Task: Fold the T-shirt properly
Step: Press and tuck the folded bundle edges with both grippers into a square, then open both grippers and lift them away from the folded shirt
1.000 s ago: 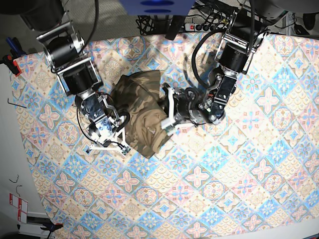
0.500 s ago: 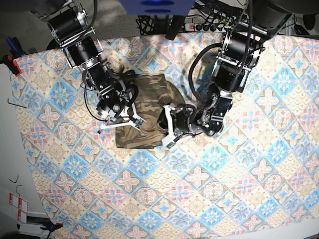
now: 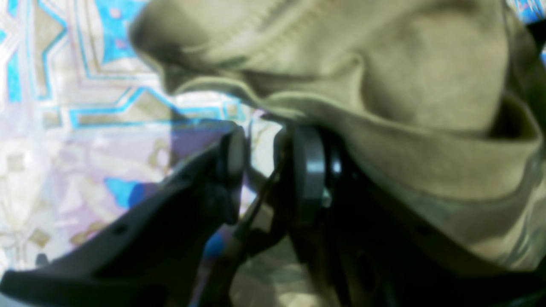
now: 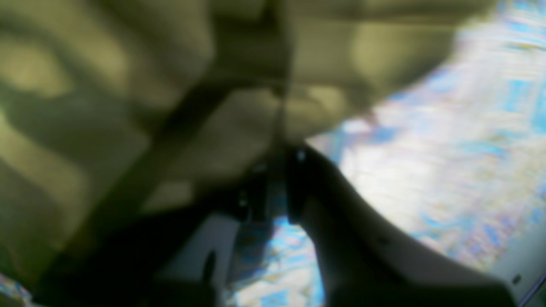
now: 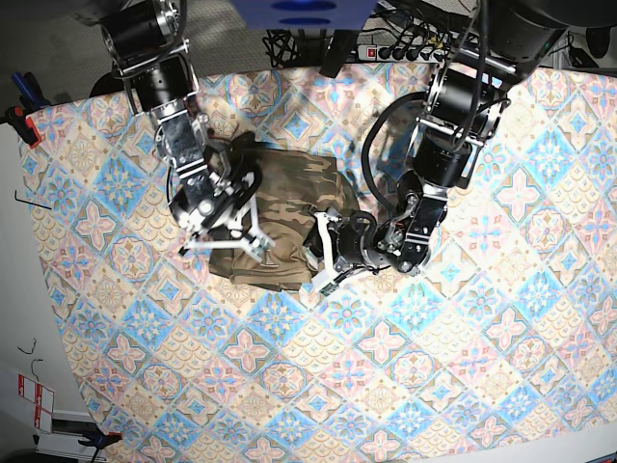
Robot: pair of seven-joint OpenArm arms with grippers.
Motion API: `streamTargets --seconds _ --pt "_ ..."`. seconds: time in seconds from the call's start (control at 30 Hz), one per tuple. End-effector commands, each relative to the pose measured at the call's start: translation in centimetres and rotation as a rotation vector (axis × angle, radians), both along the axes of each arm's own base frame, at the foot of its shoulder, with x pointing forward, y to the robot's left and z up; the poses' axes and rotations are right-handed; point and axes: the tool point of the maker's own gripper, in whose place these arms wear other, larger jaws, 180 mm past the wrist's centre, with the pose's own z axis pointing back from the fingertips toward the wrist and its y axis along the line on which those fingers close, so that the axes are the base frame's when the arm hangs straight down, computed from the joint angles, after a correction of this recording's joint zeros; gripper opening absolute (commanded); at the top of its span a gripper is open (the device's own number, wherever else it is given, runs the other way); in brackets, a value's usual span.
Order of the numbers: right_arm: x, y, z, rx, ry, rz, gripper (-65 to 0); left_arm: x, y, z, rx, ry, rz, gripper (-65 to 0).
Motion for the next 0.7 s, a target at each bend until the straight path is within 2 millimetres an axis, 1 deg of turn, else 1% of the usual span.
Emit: streamTargets --seconds 0.0,0.1,0.17,0.23,0.3,0.4,0.47,0.57,0.67 --pt "2.6 -1.0 2.6 -0.013 -0.08 -0.029 -58.6 1.8 -0.4 1.8 -0.028 -0.052 0.003 -46.5" --pt "4.0 -2.7 4.9 -0.034 -0.124 -0.085 -58.6 2.1 0.8 1.8 -0.011 -0.061 0.01 -46.5" --pt "4.7 -3.6 6.5 -0.021 -0.173 -0.124 -58.6 2.4 0.4 2.6 -0.018 -0.097 0.0 -46.6" --pt "5.0 -5.0 7.5 -0.013 -0.2 -0.175 -58.6 2.3 0.9 3.0 -0.005 -0.13 -0.012 -47.7" --pt "5.4 -6.3 8.8 -0.005 -0.24 -0.22 -58.6 2.1 1.1 3.8 0.04 -0.177 -0.047 -50.0" --pt "5.8 -8.2 10.9 0.01 -0.304 -0.29 -58.6 1.7 1.0 5.4 0.123 -0.283 -0.109 -51.2" --pt "5.1 -9.7 11.3 0.011 -0.32 -0.339 -58.6 1.1 1.6 6.1 0.181 -0.338 -0.122 -51.4" --pt "3.8 -12.0 12.4 0.007 -0.358 -0.417 -58.6 0.4 3.5 7.4 0.249 -0.414 -0.078 -51.4" --pt "1.4 -14.1 11.7 -0.021 -0.327 -0.484 -58.6 -0.8 5.0 8.8 0.265 -0.47 -0.025 -51.4"
